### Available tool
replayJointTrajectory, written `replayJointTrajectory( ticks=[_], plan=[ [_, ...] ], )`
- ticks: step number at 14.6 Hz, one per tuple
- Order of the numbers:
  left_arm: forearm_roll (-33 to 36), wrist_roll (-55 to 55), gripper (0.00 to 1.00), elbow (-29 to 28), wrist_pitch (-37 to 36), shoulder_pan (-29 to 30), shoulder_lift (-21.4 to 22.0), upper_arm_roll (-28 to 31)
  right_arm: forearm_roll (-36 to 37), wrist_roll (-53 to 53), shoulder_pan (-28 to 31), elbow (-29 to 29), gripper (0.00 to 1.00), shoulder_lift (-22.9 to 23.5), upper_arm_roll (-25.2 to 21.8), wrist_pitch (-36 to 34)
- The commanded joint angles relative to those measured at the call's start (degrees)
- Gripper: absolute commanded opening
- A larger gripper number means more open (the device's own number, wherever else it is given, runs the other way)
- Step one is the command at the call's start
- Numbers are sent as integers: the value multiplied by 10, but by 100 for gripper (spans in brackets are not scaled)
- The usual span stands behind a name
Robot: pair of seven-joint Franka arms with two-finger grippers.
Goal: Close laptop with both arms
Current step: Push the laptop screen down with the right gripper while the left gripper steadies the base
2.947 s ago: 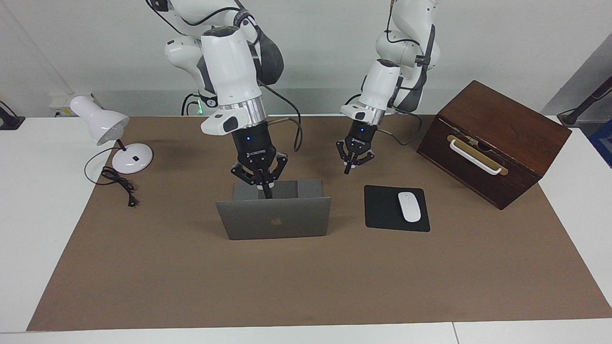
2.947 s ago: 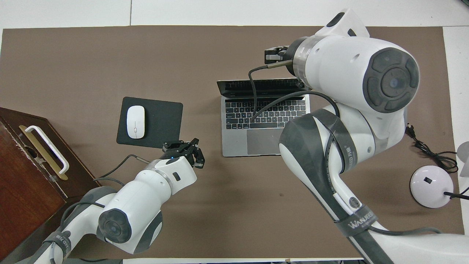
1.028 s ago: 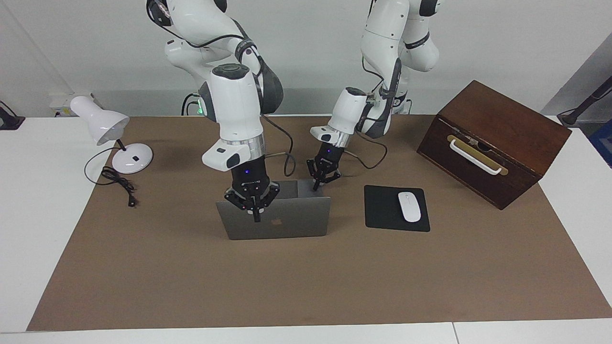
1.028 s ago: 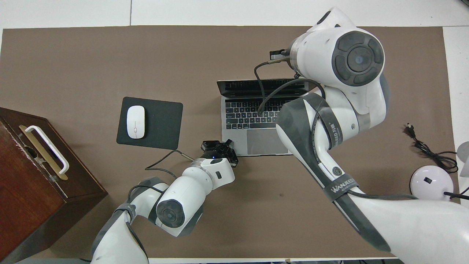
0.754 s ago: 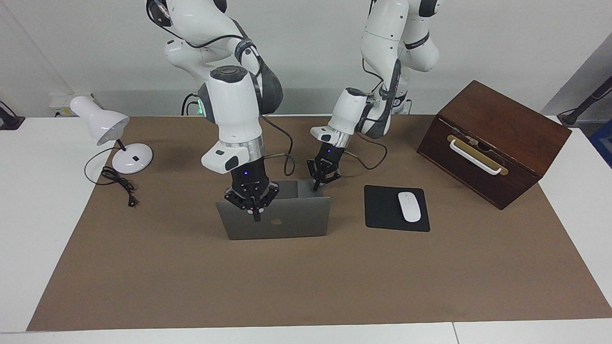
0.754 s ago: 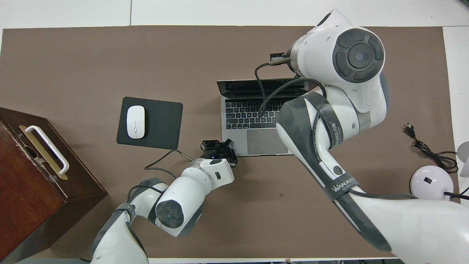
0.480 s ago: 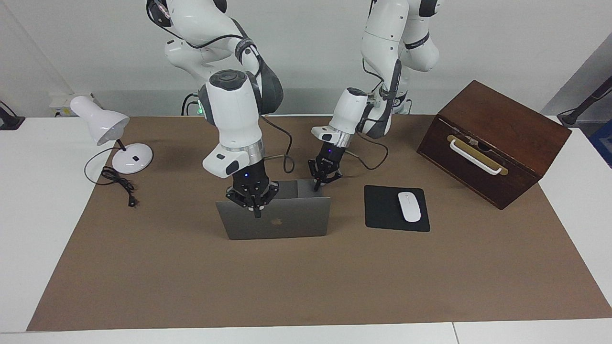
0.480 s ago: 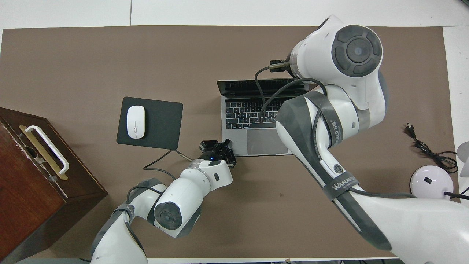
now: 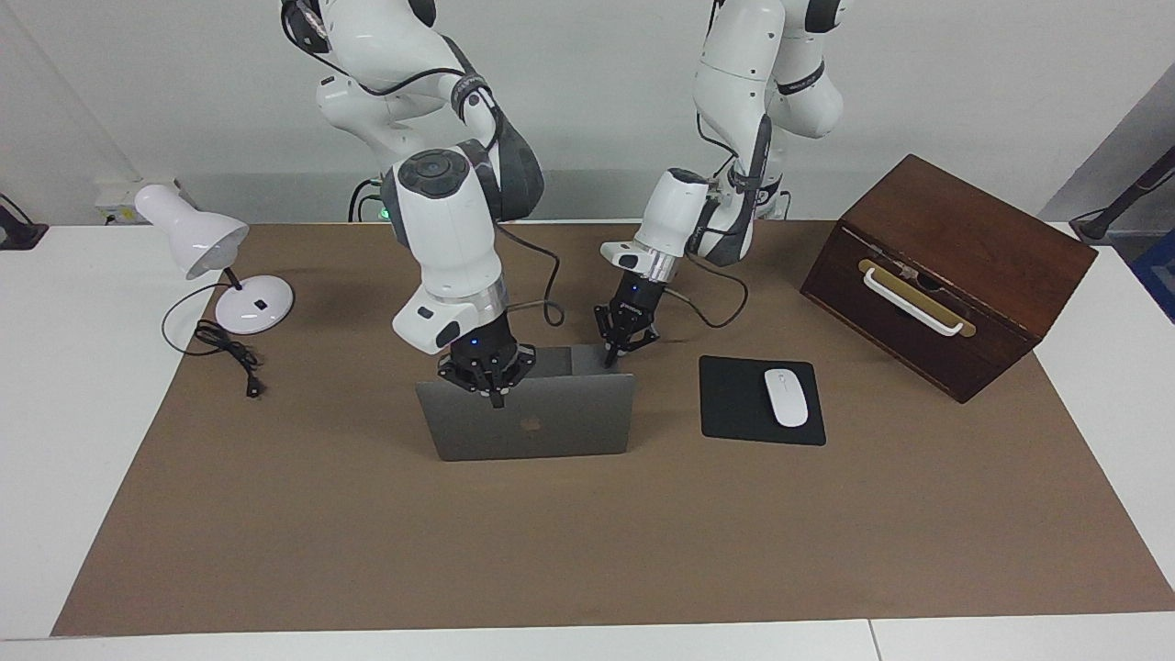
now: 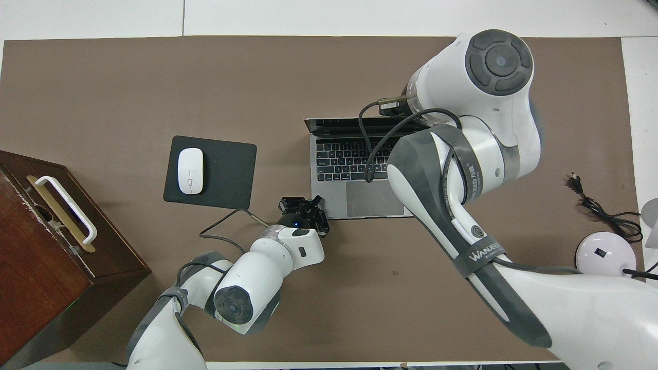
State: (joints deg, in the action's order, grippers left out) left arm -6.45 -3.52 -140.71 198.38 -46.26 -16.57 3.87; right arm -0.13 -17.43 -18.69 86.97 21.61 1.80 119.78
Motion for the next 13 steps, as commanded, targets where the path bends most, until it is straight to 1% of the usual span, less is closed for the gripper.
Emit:
replayJointTrajectory(
  ticks=[1, 3, 5, 8, 9, 13],
  plan=[
    [-6, -22, 0, -25, 3, -3, -5, 7, -45, 21, 13, -2, 0, 3, 6, -37],
    [-6, -24, 0, -31, 3, -3, -6, 7, -65, 21, 16, 8, 0, 3, 6, -46],
    [-6, -34, 0, -33, 3, -3, -6, 7, -67, 21, 17, 16, 0, 3, 6, -60],
    [-6, -36, 0, -41, 12, -3, -9, 7, -115, 20, 19, 20, 0, 11, 6, -91],
    [-6, -36, 0, -41, 17, -4, -14, 6, -116, 20, 19, 20, 0, 17, 6, -101],
    [-6, -36, 0, -42, 23, -4, -21, 7, -129, 16, 16, 36, 0, 29, 6, -101]
  ],
)
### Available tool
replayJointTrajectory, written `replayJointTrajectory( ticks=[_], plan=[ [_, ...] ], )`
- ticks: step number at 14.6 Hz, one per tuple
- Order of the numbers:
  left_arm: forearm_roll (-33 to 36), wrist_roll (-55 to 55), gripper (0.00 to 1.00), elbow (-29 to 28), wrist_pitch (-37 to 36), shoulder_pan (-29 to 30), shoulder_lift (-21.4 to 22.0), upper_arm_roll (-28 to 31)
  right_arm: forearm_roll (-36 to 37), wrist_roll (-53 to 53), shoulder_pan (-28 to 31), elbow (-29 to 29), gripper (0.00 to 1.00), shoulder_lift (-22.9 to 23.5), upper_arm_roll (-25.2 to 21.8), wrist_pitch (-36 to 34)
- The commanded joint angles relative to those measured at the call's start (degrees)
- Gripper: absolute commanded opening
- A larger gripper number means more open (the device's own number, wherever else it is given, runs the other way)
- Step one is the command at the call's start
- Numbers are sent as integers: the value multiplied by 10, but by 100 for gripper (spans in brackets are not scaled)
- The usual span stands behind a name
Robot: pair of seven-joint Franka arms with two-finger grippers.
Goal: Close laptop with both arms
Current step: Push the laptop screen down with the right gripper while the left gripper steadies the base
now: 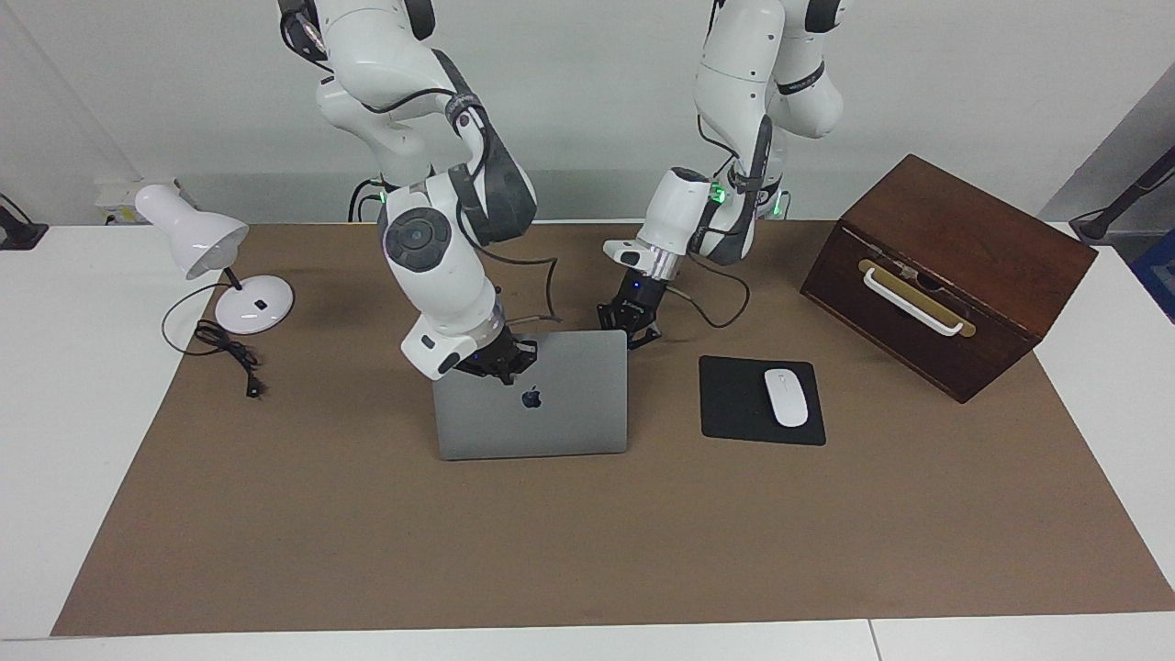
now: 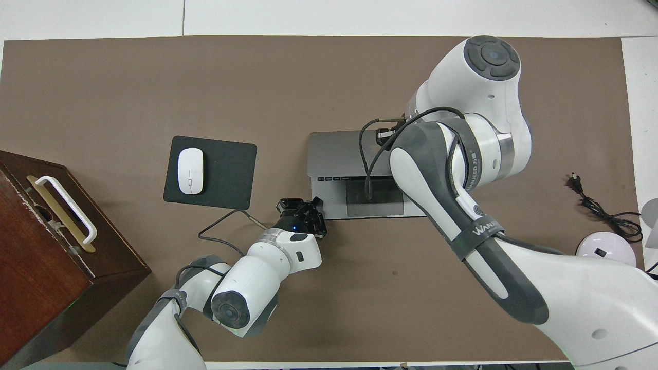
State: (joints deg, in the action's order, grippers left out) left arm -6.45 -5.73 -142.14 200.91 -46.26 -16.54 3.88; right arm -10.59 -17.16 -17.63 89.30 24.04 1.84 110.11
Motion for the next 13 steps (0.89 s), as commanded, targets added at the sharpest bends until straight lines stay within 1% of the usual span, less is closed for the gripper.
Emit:
replayJointTrajectory(
  ticks=[1, 3, 5, 13],
  plan=[
    [-6, -15, 0, -27, -3, -4, -23, 7, -25, 13, 4, 13, 0, 9, 5, -4],
    [-7, -15, 0, -27, -3, -5, -25, 7, -25, 13, 3, 17, 0, 19, 5, -4],
    [-7, -15, 0, -27, -3, -8, -27, 7, -25, 12, 0, 32, 0, 23, 5, 10],
    [-8, -17, 0, -26, -3, -12, -34, 7, -25, 11, -3, 65, 0, 26, 5, 53]
  ],
)
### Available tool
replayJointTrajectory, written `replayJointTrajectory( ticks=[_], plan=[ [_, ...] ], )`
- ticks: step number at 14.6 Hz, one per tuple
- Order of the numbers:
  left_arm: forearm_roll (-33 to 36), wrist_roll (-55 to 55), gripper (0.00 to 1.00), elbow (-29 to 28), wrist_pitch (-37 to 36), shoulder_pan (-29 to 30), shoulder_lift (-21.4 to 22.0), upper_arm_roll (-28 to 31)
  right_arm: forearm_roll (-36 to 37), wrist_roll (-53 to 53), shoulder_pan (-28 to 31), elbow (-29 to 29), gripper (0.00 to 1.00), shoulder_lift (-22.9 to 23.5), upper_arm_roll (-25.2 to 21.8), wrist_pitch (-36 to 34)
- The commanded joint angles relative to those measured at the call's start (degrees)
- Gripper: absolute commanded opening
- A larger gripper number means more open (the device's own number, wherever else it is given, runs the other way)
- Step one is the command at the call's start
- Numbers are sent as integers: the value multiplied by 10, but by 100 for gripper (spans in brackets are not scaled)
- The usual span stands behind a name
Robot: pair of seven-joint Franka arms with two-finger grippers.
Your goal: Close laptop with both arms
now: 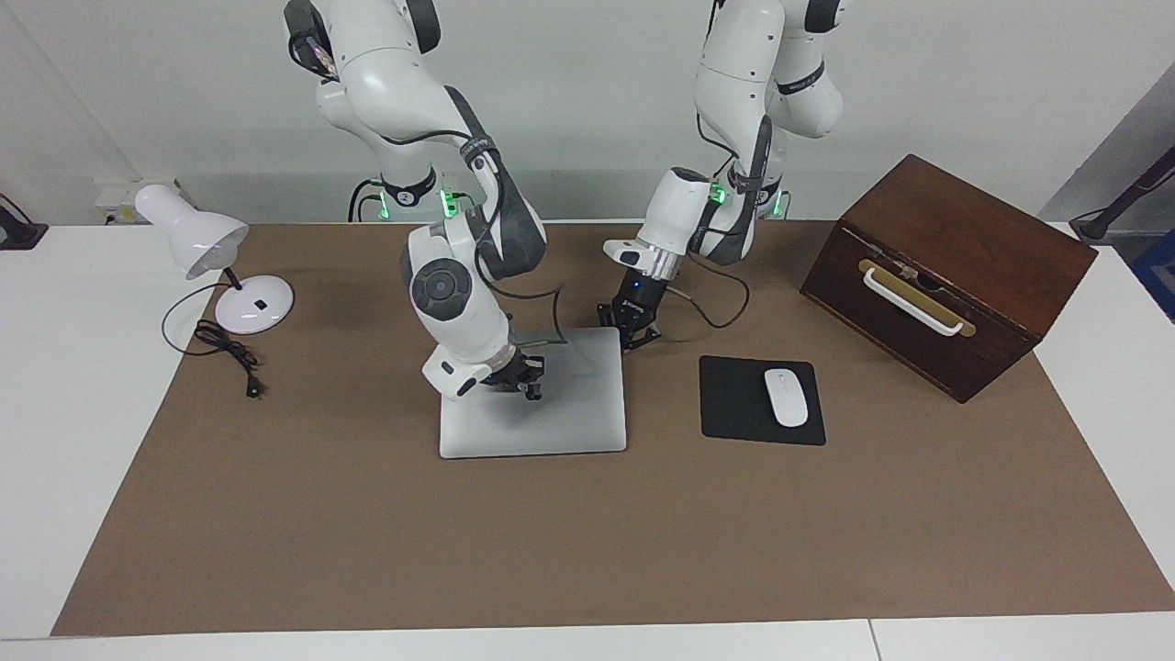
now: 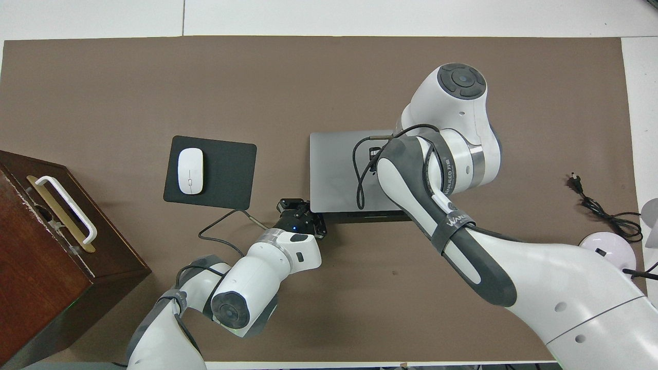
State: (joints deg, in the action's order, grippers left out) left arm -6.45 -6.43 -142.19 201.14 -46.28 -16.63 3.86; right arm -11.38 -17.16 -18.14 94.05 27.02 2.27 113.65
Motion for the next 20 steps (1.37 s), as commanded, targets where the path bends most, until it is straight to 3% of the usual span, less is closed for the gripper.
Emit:
replayJointTrajectory(
  ticks=[1, 7, 11, 16, 20],
  plan=[
    [-8, -10, 0, -26, -6, -12, -34, 8, -17, 11, 1, 19, 0, -4, 1, 23],
    [-8, -10, 0, -26, -5, -14, -34, 8, -16, 10, -1, 25, 0, -11, 1, 24],
    [-8, -10, 0, -27, -6, -14, -34, 7, -14, 10, 11, -9, 0, -28, -2, -51],
    [-9, -10, 0, -26, -5, -13, -34, 7, -4, 12, 16, -10, 0, -50, -8, -61],
    [-35, -4, 0, -22, -5, -8, -33, 6, 71, 47, 39, -14, 0, -82, -7, -54]
  ],
)
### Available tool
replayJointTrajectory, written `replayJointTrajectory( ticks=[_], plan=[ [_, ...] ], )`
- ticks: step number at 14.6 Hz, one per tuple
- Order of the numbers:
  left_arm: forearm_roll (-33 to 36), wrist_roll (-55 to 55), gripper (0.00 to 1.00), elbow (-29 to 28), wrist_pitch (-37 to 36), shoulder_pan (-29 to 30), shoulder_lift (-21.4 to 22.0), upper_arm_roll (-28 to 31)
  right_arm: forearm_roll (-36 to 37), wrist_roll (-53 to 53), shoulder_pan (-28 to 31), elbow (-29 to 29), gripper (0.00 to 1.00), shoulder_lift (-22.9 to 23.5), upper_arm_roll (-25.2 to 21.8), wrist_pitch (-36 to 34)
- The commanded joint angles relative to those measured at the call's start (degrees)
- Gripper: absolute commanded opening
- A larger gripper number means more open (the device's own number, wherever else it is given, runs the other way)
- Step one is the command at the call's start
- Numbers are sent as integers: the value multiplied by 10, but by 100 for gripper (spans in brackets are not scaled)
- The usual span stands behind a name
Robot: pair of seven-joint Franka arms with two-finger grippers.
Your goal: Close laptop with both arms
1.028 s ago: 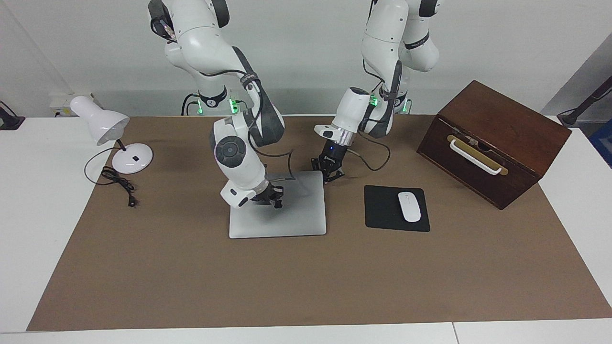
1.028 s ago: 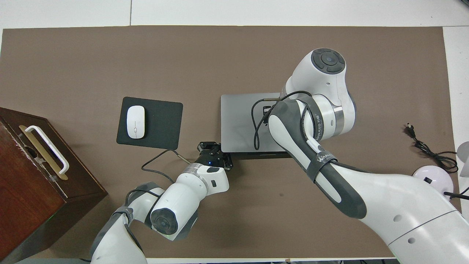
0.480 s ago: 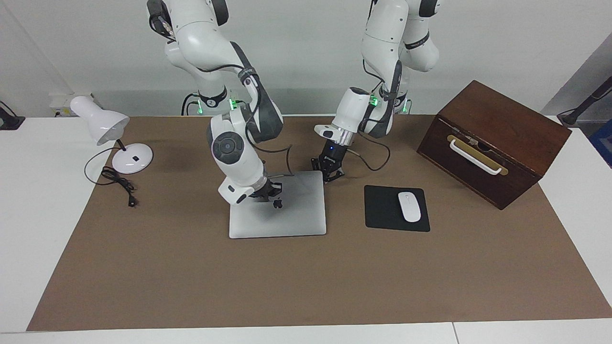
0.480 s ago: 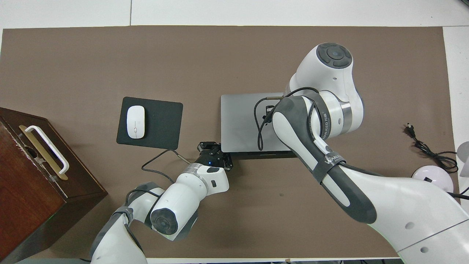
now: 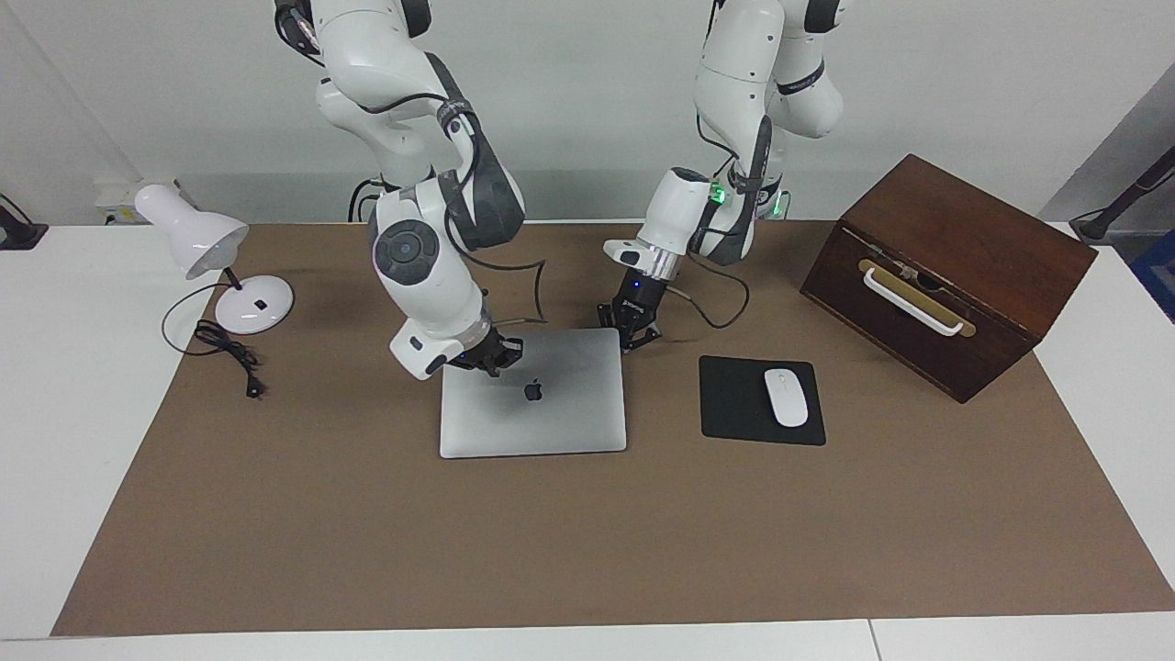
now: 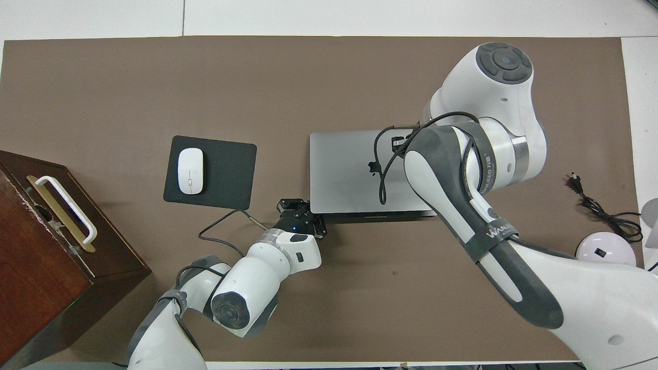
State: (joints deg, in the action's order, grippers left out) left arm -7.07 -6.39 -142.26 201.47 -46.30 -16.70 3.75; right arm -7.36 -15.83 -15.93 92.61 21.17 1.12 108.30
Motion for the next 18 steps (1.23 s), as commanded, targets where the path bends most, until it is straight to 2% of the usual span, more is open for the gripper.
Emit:
replayJointTrajectory(
  ticks=[1, 5, 8, 10, 11, 12, 13, 18],
  plan=[
    [-41, -5, 0, -20, -8, -12, -32, 7, 34, 58, 30, -6, 0, -27, 5, -4],
    [-51, 21, 0, -19, -8, -13, -19, 6, 37, 152, 91, -9, 0, -80, 4, -15],
    [-51, 42, 0, -19, -9, -14, -5, 6, 37, 199, 134, -13, 0, -120, 4, -49],
    [-51, 54, 0, -20, -15, -13, 7, 6, 49, 211, 147, -13, 27, -143, 3, -70],
    [-51, 59, 0, -21, -18, -13, 15, 6, 63, 212, 151, -13, 44, -154, 4, -83],
    [-51, 59, 0, -22, -31, -12, 26, 6, 67, 212, 154, -12, 79, -166, 3, -95],
    [-51, 60, 0, -21, -55, -9, 41, 6, 67, 211, 157, -12, 100, -178, 2, -106],
    [-51, 76, 0, -21, -169, -4, 124, 7, 67, 206, 180, -9, 100, -207, -1, -130]
  ],
)
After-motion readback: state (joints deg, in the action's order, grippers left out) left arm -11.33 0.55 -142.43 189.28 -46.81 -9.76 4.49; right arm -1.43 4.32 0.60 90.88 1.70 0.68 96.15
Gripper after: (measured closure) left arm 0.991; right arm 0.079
